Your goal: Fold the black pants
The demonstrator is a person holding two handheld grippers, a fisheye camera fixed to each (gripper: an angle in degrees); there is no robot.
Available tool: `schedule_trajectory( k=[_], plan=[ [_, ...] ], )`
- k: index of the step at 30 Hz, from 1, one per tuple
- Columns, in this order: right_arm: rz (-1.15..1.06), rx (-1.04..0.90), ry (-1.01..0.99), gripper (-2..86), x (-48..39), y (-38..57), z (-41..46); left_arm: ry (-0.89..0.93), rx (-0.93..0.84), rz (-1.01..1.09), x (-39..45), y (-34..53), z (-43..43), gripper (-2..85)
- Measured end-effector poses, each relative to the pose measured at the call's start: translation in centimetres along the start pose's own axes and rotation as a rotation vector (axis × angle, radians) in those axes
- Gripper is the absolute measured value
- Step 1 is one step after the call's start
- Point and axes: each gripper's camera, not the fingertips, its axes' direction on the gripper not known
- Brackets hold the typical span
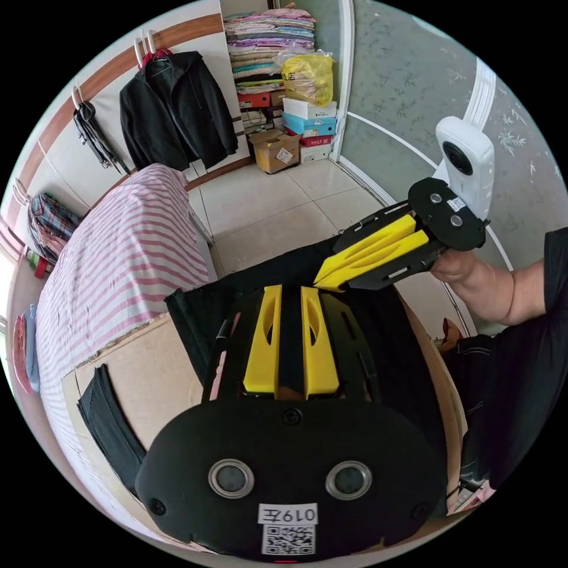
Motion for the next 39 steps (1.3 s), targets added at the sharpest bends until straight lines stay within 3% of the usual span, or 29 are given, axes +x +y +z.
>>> schedule_trajectory(
  k=[4,8,11,19,25,36,39],
  plan=[
    [0.043,0.015,-0.039,-0.8,0.2,1.3,1.1,-0.038,0.02,-0.075,0.1,2.0,-1.8,1.0],
    [0.059,0.056,0.083,-0.8,-1.5,2.1,1.9,-0.017,0.044,-0.073,1.8,3.7,-3.4,1.0],
    [-0.002,0.079,0.064,-0.7,-3.3,2.5,2.5,-0.024,0.023,-0.044,3.8,3.9,-3.4,1.0],
    [-0.042,0.056,0.077,-0.8,-6.8,5.0,5.5,-0.182,0.025,-0.111,8.3,6.4,-7.4,1.4],
    [-0.223,0.281,0.039,-0.7,-13.4,8.6,3.9,-0.338,0.2,-0.226,15.0,17.8,-19.0,1.3],
    [-0.458,0.188,-0.16,-0.7,-29.1,7.4,11.9,-0.451,0.39,-0.732,31.4,43.1,-31.8,0.8],
    [-0.604,0.128,-0.363,-0.7,-34.7,5.9,13.4,-0.48,0.474,-0.762,34.5,46.2,-34.5,0.8]
  ],
)
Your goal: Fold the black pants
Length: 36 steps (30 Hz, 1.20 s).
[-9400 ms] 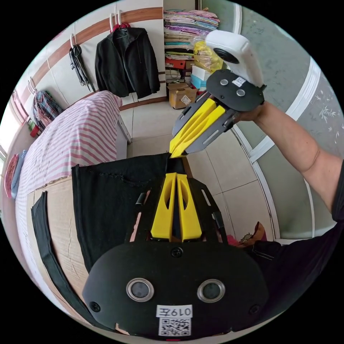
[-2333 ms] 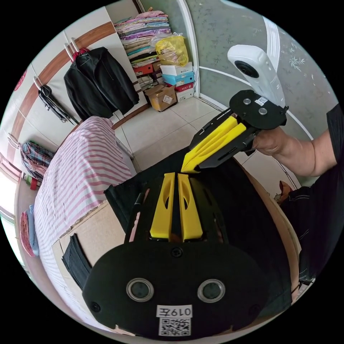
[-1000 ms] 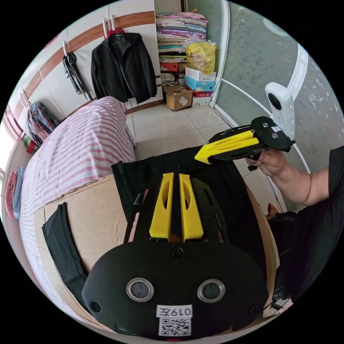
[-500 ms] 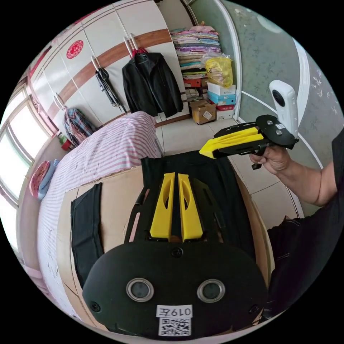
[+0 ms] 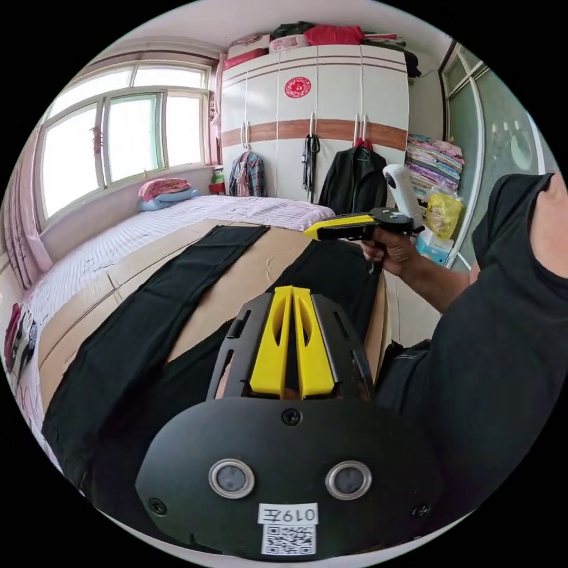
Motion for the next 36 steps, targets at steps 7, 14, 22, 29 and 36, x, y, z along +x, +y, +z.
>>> schedule_trajectory(
  k=[7,14,22,29,36],
  plan=[
    [-0.273,-0.067,0.02,-0.7,-9.8,-3.9,8.8,-0.179,0.014,-0.065,-2.8,2.7,-5.9,0.9],
    [-0.309,-0.214,0.01,-0.7,-17.2,0.0,17.6,-0.452,-0.244,-0.134,-6.2,7.2,-11.0,1.3],
    [-0.396,-0.266,0.365,-0.7,-21.7,4.2,23.1,-0.471,-0.455,-0.345,-8.8,12.7,-15.1,1.5],
    [-0.266,-0.233,0.301,-0.7,-20.5,4.3,22.5,-0.449,-0.384,-0.458,-8.8,13.3,-19.6,1.2],
    [-0.165,-0.175,0.122,-0.8,-18.6,7.0,20.4,-0.457,-0.141,-0.337,-6.0,12.2,-22.9,1.0]
  ],
)
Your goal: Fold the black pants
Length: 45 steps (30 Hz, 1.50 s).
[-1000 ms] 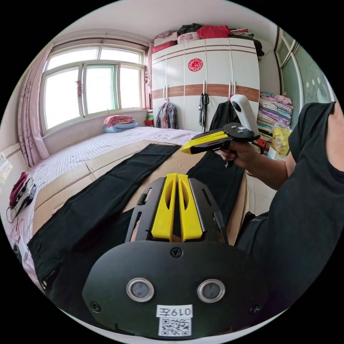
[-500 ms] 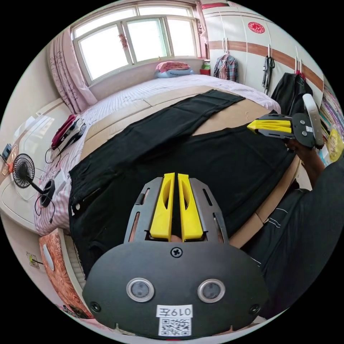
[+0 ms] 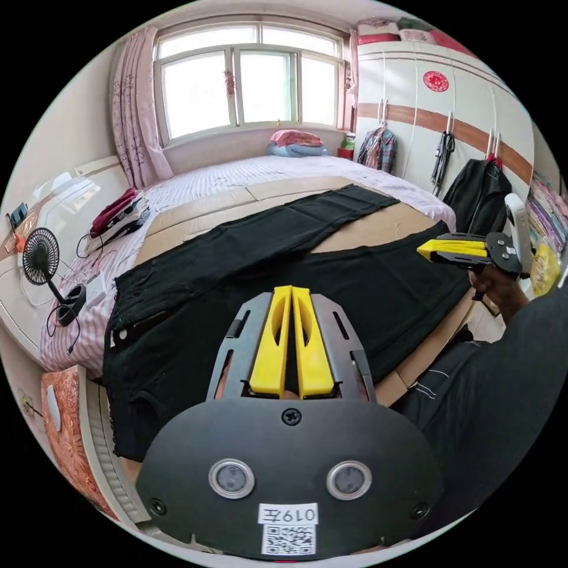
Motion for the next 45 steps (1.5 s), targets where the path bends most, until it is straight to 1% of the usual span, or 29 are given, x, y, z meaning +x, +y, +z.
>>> schedule_trajectory(
  k=[1,3,5,8,10,12,14,17,19,23,25,27,30,32,34,36,37,38,40,42,45],
  plan=[
    [0.002,0.039,0.024,-0.8,0.2,0.5,0.3,0.009,0.034,0.011,0.2,0.2,-0.2,1.0],
    [0.028,0.1,-0.003,-0.9,0.8,0.6,0.6,0.032,0.155,-0.009,0.6,1.0,-0.6,1.0],
    [0.113,0.154,-0.1,-0.8,1.9,0.1,1.6,0.056,0.176,-0.032,0.8,1.2,-0.2,0.9],
    [0.145,0.091,-0.215,-0.7,2.6,-1.2,3.8,0.011,0.039,-0.015,1.4,0.0,0.5,0.9],
    [0.121,0.034,-0.233,-0.7,2.5,-1.5,5.1,-0.017,-0.014,0.004,1.5,-0.3,0.4,0.8],
    [0.089,-0.028,-0.174,-0.7,2.4,-1.5,6.2,-0.095,-0.086,0.017,1.2,-0.1,0.2,0.9],
    [0.047,-0.097,-0.131,-0.7,2.8,-1.3,7.3,-0.121,-0.132,0.008,0.6,0.4,0.0,0.9],
    [0.03,-0.172,-0.135,-0.7,3.6,-1.1,8.6,-0.086,-0.235,-0.059,-0.7,1.3,0.5,0.9],
    [0.031,-0.18,-0.131,-0.7,4.0,-0.9,8.9,-0.068,-0.278,-0.067,-0.9,1.7,0.8,0.9],
    [0.068,-0.098,-0.108,-0.7,5.0,-0.4,7.5,-0.177,-0.226,-0.06,-0.5,1.8,-1.4,1.2],
    [0.057,-0.139,-0.114,-0.7,5.3,-0.2,7.8,-0.185,-0.248,-0.068,-0.8,2.0,-1.7,1.3],
    [0.045,-0.171,-0.08,-0.7,5.4,0.3,8.0,-0.229,-0.296,-0.088,-1.2,2.8,-1.7,1.6],
    [0.03,-0.188,0.012,-0.6,5.9,1.3,6.9,-0.301,-0.308,-0.114,-1.6,3.7,-2.8,2.3],
    [0.036,-0.208,0.073,-0.4,6.8,2.0,5.9,-0.356,-0.291,-0.164,-2.5,4.3,-4.1,3.2],
    [0.047,-0.212,0.09,0.0,7.6,2.8,5.2,-0.404,-0.25,-0.25,-4.2,5.0,-5.8,4.5],
    [0.062,-0.239,0.096,0.9,8.5,3.6,5.0,-0.414,-0.197,-0.373,-6.9,6.1,-8.4,7.9],
    [0.052,-0.254,0.082,2.0,8.7,4.1,4.8,-0.406,-0.19,-0.387,-7.4,6.3,-9.0,9.0],
    [0.047,-0.268,0.077,4.9,8.9,4.6,4.5,-0.388,-0.184,-0.385,-8.1,6.7,-9.9,10.4],
    [0.033,-0.288,0.068,7.3,8.9,5.2,4.1,-0.413,-0.213,-0.378,-8.8,7.2,-10.6,12.0],
    [0.041,-0.298,0.077,7.8,9.0,5.8,3.7,-0.554,-0.309,-0.411,-10.1,8.1,-10.7,12.8],
    [0.056,-0.315,0.106,7.2,9.5,6.6,3.4,-0.658,-0.322,-0.515,-12.2,9.3,-11.5,12.8]
  ],
)
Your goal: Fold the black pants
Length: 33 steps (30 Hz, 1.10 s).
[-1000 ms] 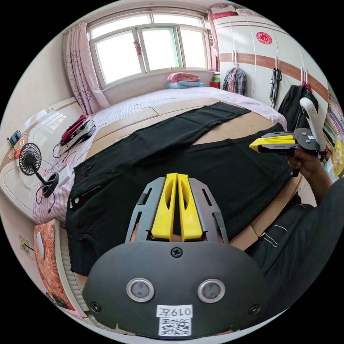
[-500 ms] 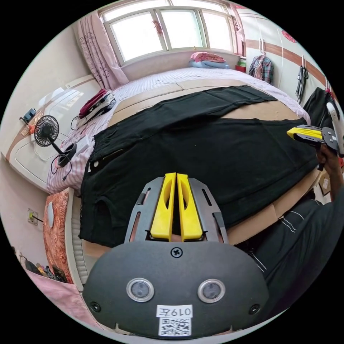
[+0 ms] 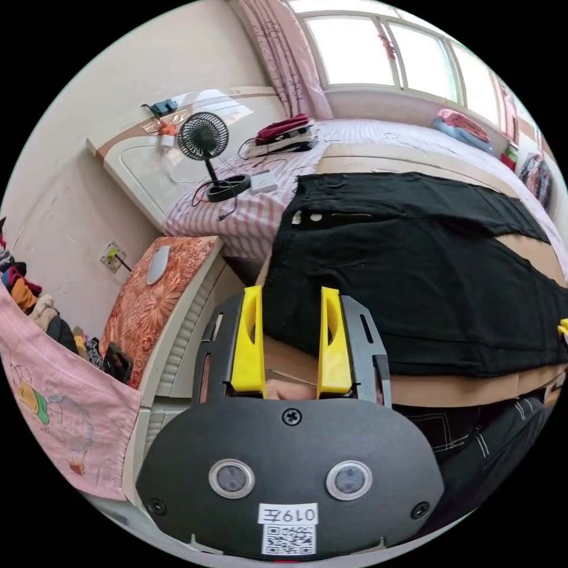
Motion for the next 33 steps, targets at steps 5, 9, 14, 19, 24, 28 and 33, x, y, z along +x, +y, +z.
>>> schedule_trajectory(
  k=[5,9,14,19,24,28,33],
  plan=[
    [0.009,0.001,0.002,6.3,0.3,0.1,-0.6,0.008,-0.082,-0.036,-1.2,-0.2,2.1,11.9],
    [0.033,0.002,-0.011,6.1,0.9,0.2,-1.1,-0.026,-0.077,0.045,0.3,-0.1,1.8,9.3],
    [0.055,0.008,-0.06,5.9,2.3,0.5,-2.0,-0.01,-0.118,0.059,0.8,-0.3,1.6,6.9],
    [0.001,-0.022,-0.068,4.9,2.4,-0.2,-3.0,-0.056,-0.139,0.1,1.3,-1.0,1.5,6.6],
    [-0.058,-0.009,0.018,0.5,2.7,-0.9,-4.8,-0.026,-0.045,0.066,0.3,-1.6,-0.8,6.5],
    [-0.059,0.08,-0.039,-0.8,4.9,-2.2,-7.1,0.139,0.114,0.077,0.0,-2.6,-3.2,4.6],
    [0.026,0.109,-0.242,-0.8,7.9,-3.7,-7.9,0.339,0.18,0.259,4.5,-4.6,-4.1,1.6]
  ],
)
